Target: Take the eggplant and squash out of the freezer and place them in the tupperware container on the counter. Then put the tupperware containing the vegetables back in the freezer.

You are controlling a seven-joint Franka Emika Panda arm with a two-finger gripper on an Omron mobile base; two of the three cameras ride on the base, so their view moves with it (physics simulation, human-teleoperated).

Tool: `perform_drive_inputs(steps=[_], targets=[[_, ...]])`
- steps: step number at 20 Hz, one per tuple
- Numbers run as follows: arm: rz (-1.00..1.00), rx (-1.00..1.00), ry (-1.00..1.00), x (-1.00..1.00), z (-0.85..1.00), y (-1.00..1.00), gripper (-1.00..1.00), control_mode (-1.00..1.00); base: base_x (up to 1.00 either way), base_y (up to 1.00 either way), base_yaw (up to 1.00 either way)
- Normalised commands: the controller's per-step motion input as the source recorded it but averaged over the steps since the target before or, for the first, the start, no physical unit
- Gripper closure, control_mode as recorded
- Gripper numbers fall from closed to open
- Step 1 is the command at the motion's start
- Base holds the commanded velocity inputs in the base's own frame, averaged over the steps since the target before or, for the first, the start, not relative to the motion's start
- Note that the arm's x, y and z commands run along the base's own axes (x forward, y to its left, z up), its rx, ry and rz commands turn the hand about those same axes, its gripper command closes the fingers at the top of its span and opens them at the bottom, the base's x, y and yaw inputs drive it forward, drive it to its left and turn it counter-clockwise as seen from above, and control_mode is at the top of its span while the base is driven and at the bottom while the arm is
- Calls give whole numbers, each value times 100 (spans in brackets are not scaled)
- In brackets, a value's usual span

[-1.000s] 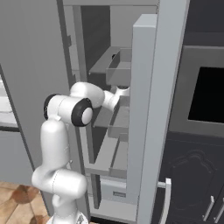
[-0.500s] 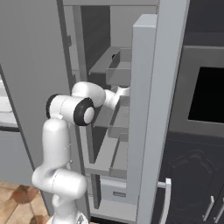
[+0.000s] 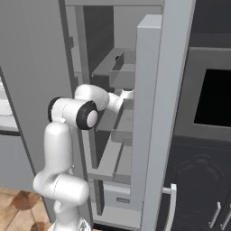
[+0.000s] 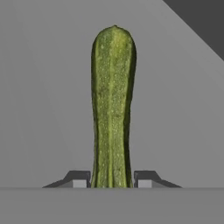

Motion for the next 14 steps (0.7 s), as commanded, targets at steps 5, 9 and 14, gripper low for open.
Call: perform_drive_inputs(steps=[5,9,14], targets=[[1,-3,-1,-15,-7,4,100,-100,0,0,0],[1,0,-4,-40,0,9,100,-100,0,0,0],[0,0,1,-28,8,20,100,-100,0,0,0]])
